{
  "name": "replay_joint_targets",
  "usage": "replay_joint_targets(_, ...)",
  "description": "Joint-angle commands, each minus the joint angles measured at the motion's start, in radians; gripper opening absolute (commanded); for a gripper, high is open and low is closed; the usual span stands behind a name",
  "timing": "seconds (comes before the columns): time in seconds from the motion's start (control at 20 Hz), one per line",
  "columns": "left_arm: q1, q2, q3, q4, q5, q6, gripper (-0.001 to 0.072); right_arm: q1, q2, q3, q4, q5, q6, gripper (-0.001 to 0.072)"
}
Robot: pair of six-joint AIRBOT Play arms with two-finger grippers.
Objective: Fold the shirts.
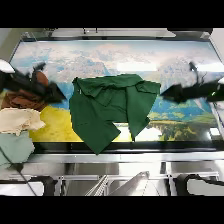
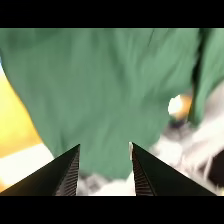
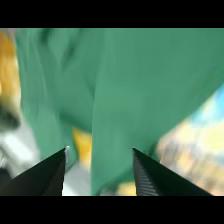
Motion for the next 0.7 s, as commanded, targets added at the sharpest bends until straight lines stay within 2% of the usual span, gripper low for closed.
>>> replay_joint_targets(0.0, -0.023, 0.108, -0.327, 0.105, 0.116, 0.017, 0.0334, 0.072, 0.090, -0.296, -0.020, -0.049, 0.011, 0.0483)
replay_joint_targets(0.25, -0.026, 0.141, -0.461, 0.121, 0.249, 0.014, 0.0334, 0.342, 0.080, -0.434, -0.011, -0.274, 0.088, 0.0483)
replay_joint_targets(0.45, -0.027, 0.141, -0.467, 0.036, 0.285, 0.016, 0.0334, 0.492, 0.066, -0.435, 0.056, -0.351, 0.090, 0.0483)
replay_joint_targets(0.65, -0.048, 0.141, -0.467, 0.020, 0.340, 0.017, 0.0334, 0.506, 0.063, -0.434, 0.093, -0.372, 0.082, 0.0481)
